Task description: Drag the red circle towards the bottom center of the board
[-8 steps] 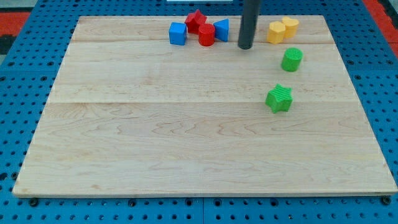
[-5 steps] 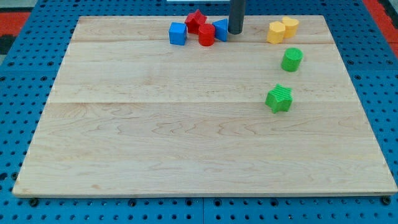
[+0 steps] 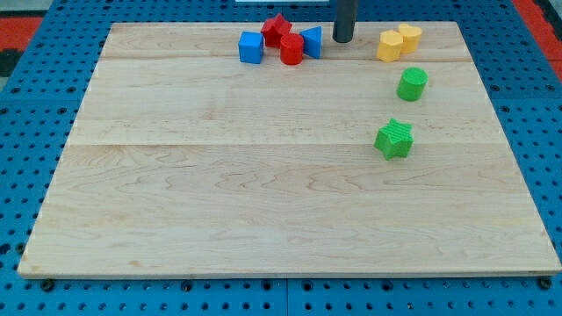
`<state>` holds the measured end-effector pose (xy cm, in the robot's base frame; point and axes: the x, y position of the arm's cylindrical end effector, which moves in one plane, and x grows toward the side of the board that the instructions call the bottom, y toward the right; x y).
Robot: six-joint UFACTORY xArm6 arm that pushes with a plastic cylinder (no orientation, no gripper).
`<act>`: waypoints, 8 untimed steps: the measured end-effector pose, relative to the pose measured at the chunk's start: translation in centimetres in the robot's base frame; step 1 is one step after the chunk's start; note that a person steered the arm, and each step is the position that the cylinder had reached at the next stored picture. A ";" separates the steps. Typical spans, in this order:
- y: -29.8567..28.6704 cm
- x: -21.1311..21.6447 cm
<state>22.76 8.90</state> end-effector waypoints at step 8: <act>-8.7 8.0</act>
<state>30.72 0.17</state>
